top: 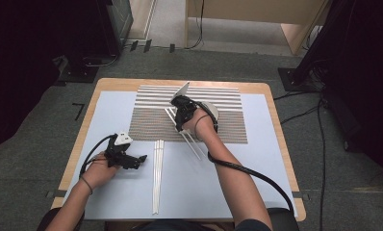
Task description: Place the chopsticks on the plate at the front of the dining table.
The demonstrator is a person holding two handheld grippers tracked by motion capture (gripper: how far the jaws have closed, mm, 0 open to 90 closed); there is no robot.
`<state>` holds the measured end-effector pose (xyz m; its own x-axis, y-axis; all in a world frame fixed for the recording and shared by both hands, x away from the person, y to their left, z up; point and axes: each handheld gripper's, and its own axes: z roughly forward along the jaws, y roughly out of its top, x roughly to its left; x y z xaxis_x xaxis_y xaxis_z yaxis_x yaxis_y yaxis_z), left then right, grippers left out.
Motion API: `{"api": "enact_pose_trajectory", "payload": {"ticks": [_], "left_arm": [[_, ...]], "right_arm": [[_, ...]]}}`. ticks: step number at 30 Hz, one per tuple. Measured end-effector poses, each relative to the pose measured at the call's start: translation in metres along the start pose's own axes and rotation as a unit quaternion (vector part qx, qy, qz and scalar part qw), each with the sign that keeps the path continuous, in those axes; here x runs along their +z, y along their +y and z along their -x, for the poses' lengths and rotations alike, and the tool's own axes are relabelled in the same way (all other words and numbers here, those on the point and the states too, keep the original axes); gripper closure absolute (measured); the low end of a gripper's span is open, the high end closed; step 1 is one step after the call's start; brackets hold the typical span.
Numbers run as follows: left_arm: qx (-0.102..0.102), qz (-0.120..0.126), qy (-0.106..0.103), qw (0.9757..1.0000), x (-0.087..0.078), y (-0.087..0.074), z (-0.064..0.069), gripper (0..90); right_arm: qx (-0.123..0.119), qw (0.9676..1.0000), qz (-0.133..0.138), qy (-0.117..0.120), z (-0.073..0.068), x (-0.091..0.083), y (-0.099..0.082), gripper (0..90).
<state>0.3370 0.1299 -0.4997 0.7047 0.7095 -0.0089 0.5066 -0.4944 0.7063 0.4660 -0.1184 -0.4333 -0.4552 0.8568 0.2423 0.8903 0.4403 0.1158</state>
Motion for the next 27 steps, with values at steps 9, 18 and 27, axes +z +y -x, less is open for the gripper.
{"api": "enact_pose_trajectory", "payload": {"ticks": [9,18,27], "left_arm": [[0.0,0.001,0.0,1.0,0.0001,0.0,0.0001,1.1],[0.0,0.0,0.0,1.0,0.0,0.0,0.0,1.1],[0.0,0.001,0.0,1.0,0.0001,0.0,0.0001,1.1]], "right_arm": [[0.0,1.0,0.001,-0.007,-0.0011,0.0046,0.0037,85.1],[-0.004,0.9999,0.006,-0.016,-0.0025,0.0043,0.0073,84.9],[-0.004,0.9998,0.001,-0.022,-0.0035,0.008,0.0087,84.4]]}}
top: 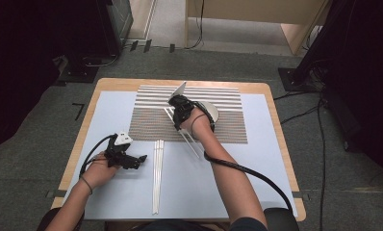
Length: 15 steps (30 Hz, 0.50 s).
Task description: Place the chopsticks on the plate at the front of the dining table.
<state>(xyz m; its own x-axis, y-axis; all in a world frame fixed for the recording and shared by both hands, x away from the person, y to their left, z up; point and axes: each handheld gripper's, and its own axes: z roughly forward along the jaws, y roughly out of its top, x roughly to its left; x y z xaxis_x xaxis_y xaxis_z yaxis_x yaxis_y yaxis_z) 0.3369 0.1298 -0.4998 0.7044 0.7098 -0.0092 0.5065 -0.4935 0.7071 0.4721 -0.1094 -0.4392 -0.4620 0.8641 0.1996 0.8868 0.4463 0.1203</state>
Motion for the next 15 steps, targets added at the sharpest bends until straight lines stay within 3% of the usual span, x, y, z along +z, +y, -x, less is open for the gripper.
{"api": "enact_pose_trajectory", "payload": {"ticks": [15], "left_arm": [[0.0,-0.001,0.0,1.0,-0.0001,0.0,0.0,1.1]], "right_arm": [[-0.007,0.9998,0.001,-0.016,-0.002,-0.0019,-0.0018,80.1]]}}
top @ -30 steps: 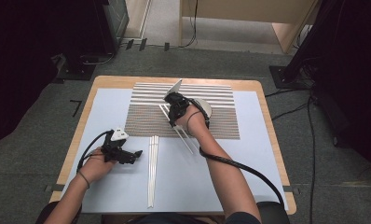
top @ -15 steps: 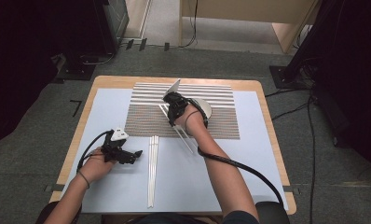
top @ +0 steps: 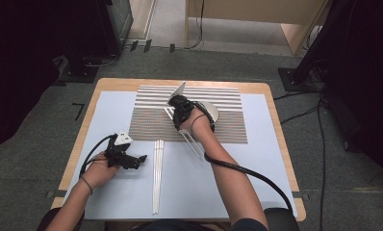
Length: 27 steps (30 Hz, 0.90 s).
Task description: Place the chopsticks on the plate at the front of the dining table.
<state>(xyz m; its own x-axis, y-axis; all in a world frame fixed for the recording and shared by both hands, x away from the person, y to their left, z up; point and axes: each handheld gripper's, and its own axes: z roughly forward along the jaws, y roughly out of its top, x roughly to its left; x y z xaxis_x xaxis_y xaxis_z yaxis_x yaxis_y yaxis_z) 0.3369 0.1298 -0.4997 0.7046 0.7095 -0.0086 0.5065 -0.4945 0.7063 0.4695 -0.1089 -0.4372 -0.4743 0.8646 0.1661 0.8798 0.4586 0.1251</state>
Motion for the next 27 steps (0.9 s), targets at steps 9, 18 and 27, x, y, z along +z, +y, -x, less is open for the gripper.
{"api": "enact_pose_trajectory", "payload": {"ticks": [9,18,27], "left_arm": [[-0.001,0.001,0.0,1.0,0.0,0.0,0.0,1.1],[-0.001,0.001,0.0,1.0,0.0,0.0,0.0,1.1],[-0.003,0.002,-0.001,1.0,0.0,0.0,0.0,1.1]], "right_arm": [[-0.011,0.9999,0.003,0.002,-0.005,-0.004,-0.003,77.1],[-0.009,0.9998,0.009,0.014,-0.003,-0.007,-0.008,74.7],[-0.006,0.9997,0.019,0.017,0.003,-0.009,-0.013,74.8]]}}
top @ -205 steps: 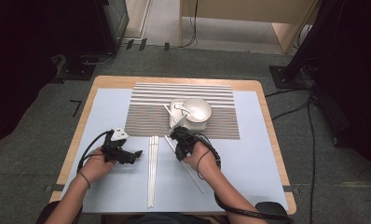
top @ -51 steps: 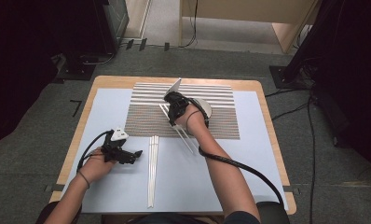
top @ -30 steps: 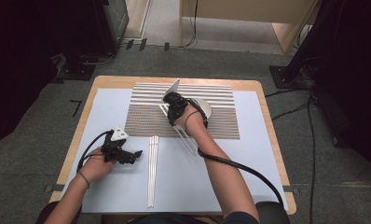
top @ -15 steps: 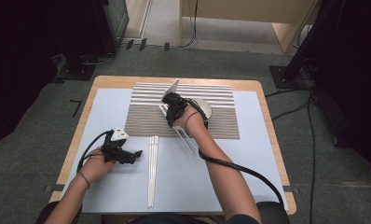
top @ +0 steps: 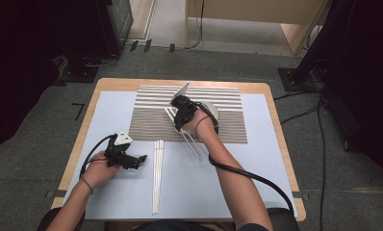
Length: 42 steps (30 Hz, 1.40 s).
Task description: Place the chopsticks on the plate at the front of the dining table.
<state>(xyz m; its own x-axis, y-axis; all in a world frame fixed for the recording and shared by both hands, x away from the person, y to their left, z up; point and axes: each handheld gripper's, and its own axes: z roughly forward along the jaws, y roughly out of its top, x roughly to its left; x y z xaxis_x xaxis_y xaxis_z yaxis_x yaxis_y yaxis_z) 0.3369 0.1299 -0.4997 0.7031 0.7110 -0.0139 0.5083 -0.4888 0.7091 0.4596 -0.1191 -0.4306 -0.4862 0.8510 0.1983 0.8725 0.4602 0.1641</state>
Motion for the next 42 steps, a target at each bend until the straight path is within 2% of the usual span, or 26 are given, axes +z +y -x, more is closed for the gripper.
{"api": "enact_pose_trajectory", "payload": {"ticks": [3,6,9,11,12,14,18,21,23,26,30,33,39,42], "left_arm": [[-0.002,0.001,-0.003,1.0,0.0,0.0,-0.001,1.1],[-0.02,-0.001,-0.002,0.9998,0.0,0.002,-0.001,1.2],[-0.024,-0.01,-0.002,0.9997,0.0,0.005,-0.002,1.5],[-0.034,-0.013,-0.007,0.9993,-0.001,0.007,-0.004,1.7],[-0.045,-0.014,-0.001,0.9989,-0.003,0.009,-0.006,5.3],[-0.057,-0.019,0.006,0.9982,-0.005,0.013,-0.01,18.4],[-0.058,-0.018,-0.003,0.9981,-0.007,0.018,-0.015,21.0],[-0.066,-0.013,-0.024,0.9974,-0.009,0.024,-0.019,23.4],[-0.06,-0.008,-0.037,0.9975,-0.01,0.028,-0.021,23.4],[-0.061,-0.018,-0.041,0.9972,-0.011,0.035,-0.024,24.5],[-0.072,-0.02,-0.065,0.9951,-0.013,0.044,-0.028,25.8],[-0.055,-0.016,-0.081,0.9951,-0.014,0.05,-0.032,30.6],[-0.051,-0.005,-0.084,0.9951,-0.013,0.065,-0.04,33.0],[-0.045,0.003,-0.086,0.9953,-0.009,0.072,-0.042,33.0]], "right_arm": [[0.001,1.0,0.002,0.003,0.001,0.0,-0.002,73.9],[-0.002,1.0,0.002,0.007,0.0,-0.001,-0.006,71.4],[-0.01,0.9999,0.002,0.011,0.0,-0.003,-0.01,69.3],[-0.012,0.9998,0.004,0.018,0.0,-0.004,-0.013,68.3],[-0.011,0.9997,0.004,0.02,0.0,-0.004,-0.014,67.7],[-0.016,0.9996,0.007,0.025,0.001,-0.005,-0.017,66.5],[-0.02,0.999,0.017,0.037,0.004,-0.009,-0.023,62.0],[-0.027,0.9982,0.028,0.046,0.007,-0.01,-0.029,57.2],[-0.031,0.9974,0.037,0.053,0.008,-0.011,-0.034,55.7],[-0.037,0.9963,0.046,0.062,0.009,-0.01,-0.042,52.6],[-0.038,0.9951,0.063,0.067,0.011,-0.011,-0.051,50.1],[-0.043,0.9934,0.078,0.072,0.012,-0.013,-0.058,48.4],[-0.05,0.9921,0.09,0.072,0.014,-0.014,-0.067,45.8],[-0.044,0.9916,0.094,0.077,0.018,-0.015,-0.071,46.0]]}}
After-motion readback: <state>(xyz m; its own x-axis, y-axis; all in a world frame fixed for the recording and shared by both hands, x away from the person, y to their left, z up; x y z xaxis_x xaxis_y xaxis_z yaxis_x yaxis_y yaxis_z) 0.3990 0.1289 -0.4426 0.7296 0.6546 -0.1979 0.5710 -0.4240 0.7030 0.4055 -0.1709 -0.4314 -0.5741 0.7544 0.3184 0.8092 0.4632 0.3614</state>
